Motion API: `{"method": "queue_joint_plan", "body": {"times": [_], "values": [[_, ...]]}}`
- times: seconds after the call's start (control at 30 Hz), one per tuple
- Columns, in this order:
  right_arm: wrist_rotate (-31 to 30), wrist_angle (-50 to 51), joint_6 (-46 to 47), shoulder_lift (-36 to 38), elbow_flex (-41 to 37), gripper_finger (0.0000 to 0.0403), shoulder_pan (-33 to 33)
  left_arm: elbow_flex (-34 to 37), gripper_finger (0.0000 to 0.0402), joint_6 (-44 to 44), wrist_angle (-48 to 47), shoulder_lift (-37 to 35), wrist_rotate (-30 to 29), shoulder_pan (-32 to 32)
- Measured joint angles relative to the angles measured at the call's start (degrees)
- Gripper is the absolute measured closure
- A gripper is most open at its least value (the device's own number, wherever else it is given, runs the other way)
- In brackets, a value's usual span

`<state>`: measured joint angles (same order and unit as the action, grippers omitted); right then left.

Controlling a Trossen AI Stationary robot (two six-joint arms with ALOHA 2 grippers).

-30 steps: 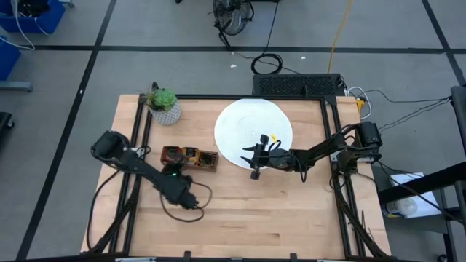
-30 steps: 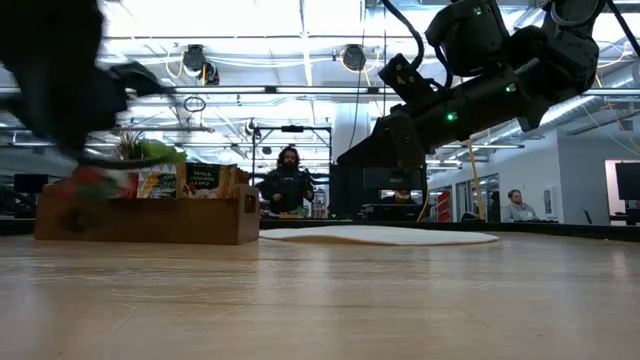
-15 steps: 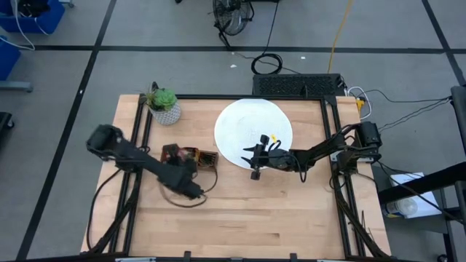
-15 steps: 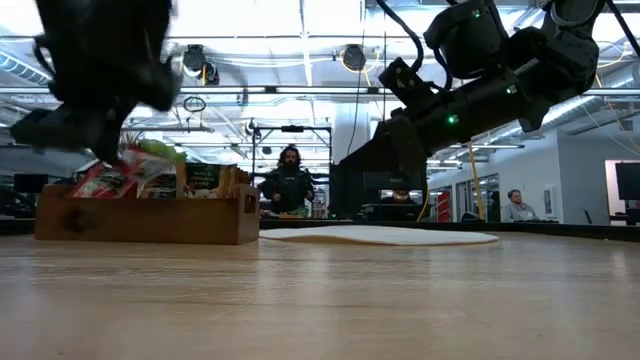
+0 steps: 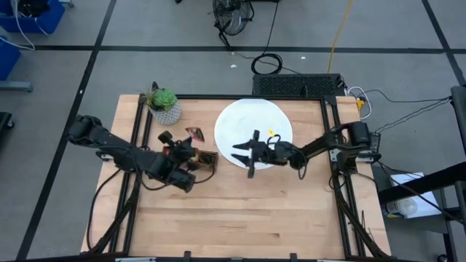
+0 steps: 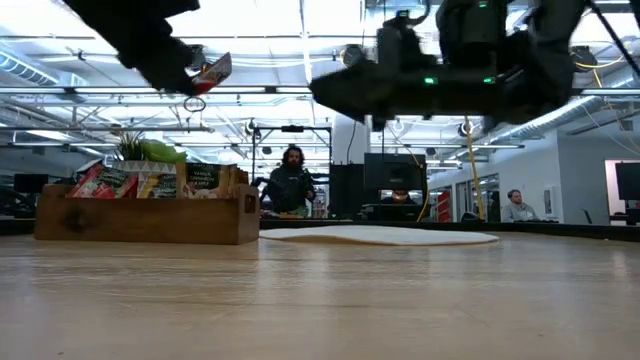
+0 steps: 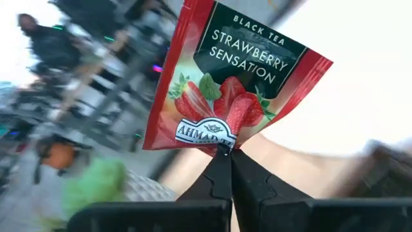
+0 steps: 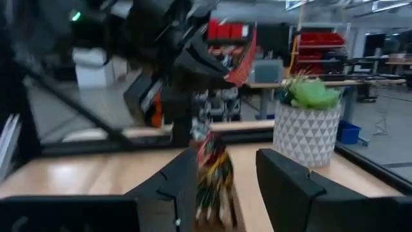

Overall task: Pick & Place Tea
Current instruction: Put the red tea bag into the left section of the wooden organizer

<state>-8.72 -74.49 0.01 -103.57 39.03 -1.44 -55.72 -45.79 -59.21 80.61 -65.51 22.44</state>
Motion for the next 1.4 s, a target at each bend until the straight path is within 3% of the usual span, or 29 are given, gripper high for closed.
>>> {"method": "queue_joint_plan", "body": {"times": [0.13, 0.27, 0.4, 0.7, 0.9, 1.2, 1.4], "values": [[1.8, 0.5, 2.4, -4.7, 7.2, 0.0261, 1.9, 1.9, 0.0399, 4.4, 10.0, 0.5, -5.9, -3.1], [9.9, 4.6, 2.1, -7.7, 13.8, 0.0261, 3.7, 3.7, 0.0399, 14.9, 21.4, 0.4, -5.9, -4.4], [10.5, 5.3, 2.3, -7.9, 16.2, 0.0261, 5.5, 5.4, 0.0400, 21.6, 29.9, 0.4, -4.4, -4.1], [10.9, 5.5, 5.2, -7.9, 17.0, 0.0261, 8.6, 5.6, 0.0400, 24.8, 32.8, 0.4, -3.8, -3.8], [18.0, 6.3, 8.7, -7.9, 18.7, 0.0261, 8.9, 5.6, 0.0400, 25.1, 32.8, 0.4, -2.7, -4.8], [17.3, 13.4, 6.7, -7.9, 22.6, 0.0261, 8.3, 5.6, 0.0401, 26.6, 33.5, 0.4, -2.0, -6.0], [13.2, 14.8, 6.2, -7.9, 22.9, 0.0261, 8.5, 5.6, 0.0401, 29.4, 35.8, 0.4, -1.8, -6.0]]}}
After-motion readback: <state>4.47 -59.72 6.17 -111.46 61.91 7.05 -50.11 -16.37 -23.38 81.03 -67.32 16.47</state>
